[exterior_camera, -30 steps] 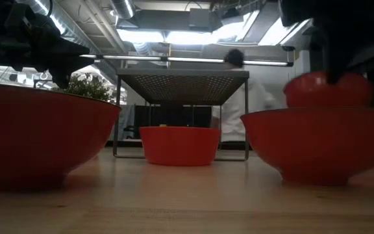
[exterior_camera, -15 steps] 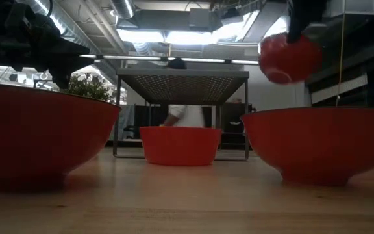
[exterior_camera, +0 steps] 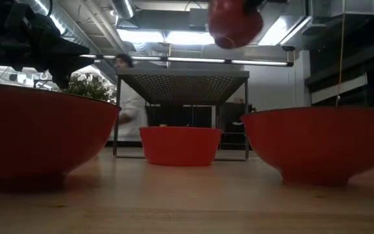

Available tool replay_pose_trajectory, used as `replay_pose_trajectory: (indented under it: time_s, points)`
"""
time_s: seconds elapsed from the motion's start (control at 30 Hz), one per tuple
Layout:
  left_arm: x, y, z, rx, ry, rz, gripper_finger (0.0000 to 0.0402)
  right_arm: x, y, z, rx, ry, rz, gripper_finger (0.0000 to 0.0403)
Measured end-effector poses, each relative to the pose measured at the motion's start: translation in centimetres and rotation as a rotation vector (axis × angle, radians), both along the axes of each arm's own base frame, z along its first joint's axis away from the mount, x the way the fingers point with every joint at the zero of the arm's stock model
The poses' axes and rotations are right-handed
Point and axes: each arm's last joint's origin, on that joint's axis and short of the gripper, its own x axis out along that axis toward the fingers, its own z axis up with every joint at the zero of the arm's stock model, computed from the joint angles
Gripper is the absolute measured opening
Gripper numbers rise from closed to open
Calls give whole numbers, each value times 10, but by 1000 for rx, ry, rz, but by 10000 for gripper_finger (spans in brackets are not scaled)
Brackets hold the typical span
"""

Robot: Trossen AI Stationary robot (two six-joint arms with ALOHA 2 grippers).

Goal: Pick & Place Mini bowls
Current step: Put the white patterned bowl on the shelf

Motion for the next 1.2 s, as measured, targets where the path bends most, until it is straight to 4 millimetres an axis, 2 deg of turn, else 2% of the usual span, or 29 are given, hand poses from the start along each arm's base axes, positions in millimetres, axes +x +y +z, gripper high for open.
replay_pose_trajectory:
  time_s: [0.23,0.53,0.7,1.0,1.2]
  points:
    - [0,0,0,0,0,0,130,31,-8,-11,-76,54,213,8]
    - [0,0,0,0,0,0,130,64,-27,-35,-136,130,321,8]
    - [0,0,0,0,0,0,130,75,-36,-47,-137,167,341,8]
    - [0,0,0,0,0,0,130,86,-54,-53,-180,175,396,9]
    - [0,0,0,0,0,0,130,92,-59,-59,-181,182,406,11]
